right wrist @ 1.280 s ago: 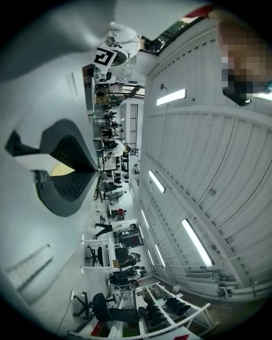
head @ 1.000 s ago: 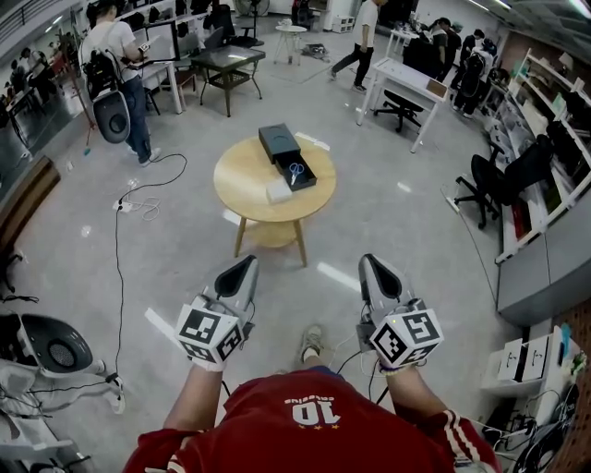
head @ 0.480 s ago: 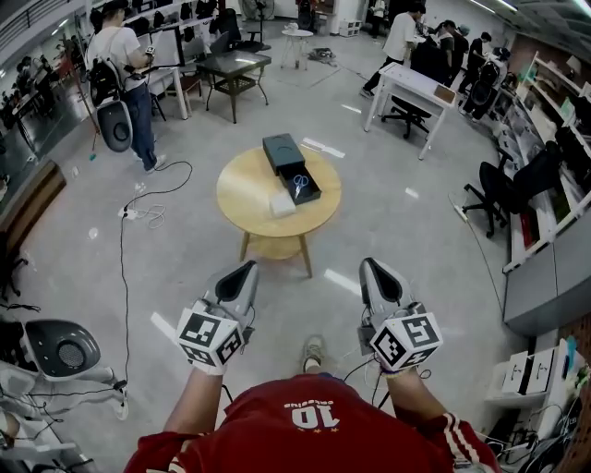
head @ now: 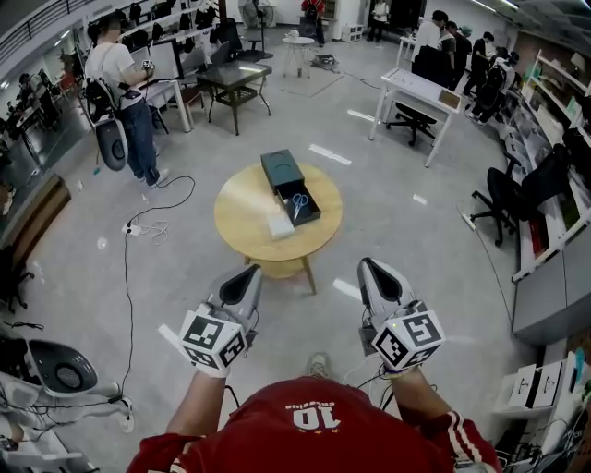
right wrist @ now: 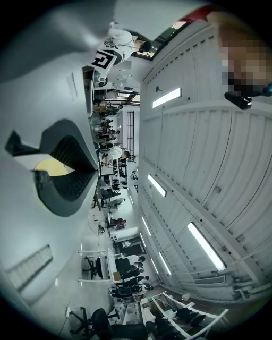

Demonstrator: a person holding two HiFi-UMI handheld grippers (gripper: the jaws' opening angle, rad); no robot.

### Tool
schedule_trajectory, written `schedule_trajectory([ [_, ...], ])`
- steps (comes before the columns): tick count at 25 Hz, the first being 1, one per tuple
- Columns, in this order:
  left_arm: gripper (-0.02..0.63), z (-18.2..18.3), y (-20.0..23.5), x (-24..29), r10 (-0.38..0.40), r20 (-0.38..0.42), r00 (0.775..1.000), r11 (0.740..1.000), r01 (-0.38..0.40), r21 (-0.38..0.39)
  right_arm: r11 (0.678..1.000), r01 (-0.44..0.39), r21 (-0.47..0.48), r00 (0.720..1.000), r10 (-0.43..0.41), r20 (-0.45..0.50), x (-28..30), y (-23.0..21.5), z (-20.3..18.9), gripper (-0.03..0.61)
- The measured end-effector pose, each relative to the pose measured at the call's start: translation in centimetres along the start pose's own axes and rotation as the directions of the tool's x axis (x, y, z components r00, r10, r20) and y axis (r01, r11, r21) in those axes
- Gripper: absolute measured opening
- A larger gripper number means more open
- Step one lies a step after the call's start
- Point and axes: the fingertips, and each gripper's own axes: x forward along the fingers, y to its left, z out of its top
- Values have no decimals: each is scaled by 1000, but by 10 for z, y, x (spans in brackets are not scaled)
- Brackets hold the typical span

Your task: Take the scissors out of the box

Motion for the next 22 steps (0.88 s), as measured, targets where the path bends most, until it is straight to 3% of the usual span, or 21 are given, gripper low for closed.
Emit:
schedule_trajectory([
  [12,3,-4,14,94,19,-47,999,1000,-18,25,997,-65,31,997,66,-49,53,-71,-11,2],
  [22,5,-6,-15,174,10,-91,996,999,-6,39,994,-73,81,996,77,-52,66,-154,-6,2],
])
